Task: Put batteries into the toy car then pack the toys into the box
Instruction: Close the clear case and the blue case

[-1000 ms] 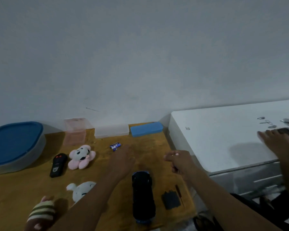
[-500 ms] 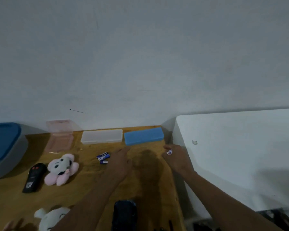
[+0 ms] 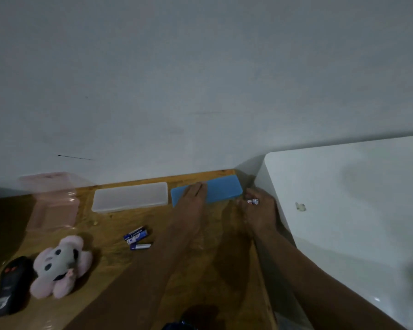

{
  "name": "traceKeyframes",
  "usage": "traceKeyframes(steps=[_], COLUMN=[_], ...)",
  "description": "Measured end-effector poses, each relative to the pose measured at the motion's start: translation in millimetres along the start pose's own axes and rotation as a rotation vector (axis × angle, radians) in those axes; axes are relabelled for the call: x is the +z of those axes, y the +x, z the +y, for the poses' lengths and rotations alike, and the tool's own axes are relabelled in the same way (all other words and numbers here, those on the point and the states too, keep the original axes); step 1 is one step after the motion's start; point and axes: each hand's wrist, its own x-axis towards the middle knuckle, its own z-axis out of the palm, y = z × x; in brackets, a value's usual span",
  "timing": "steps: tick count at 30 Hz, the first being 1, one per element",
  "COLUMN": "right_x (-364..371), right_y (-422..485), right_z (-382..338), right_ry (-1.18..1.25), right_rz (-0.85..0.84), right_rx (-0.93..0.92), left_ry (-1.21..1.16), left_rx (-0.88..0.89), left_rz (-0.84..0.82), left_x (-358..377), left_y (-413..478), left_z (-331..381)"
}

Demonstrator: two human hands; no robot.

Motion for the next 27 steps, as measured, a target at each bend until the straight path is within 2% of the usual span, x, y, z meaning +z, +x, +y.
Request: traceKeyframes(steps=[7,13,18,23,27], right_x=[8.4,7.3,8.6,8.8,5.9], right_y=[-5.8,-6.3,-5.1,-4.0,-4.0], right_z=[1.6,0.3,3.7,2.5,-1.7], right_ry=[0.115,0.112,0.146,0.118,0.097], right_rz=[0.138,0.159,0.166,0.16,0.138], right_rx=[-0.048,-0.097,-0.1,-0.104,-0.098], left_ry=[0.31,0.617,0.777,0.816,0.618], left_rx=[0.099,0.22,0.35,0.428,0.432], left_rz=[-0.027,-0.041,-0.044,-0.088,-0.131], left_x=[-2.0,-8.8,-7.0,-18.0,-33.5], left_y=[20.4,24.9,31.0,32.8,35.5], left_z=[11.4,31.6,30.3,29.7,23.1])
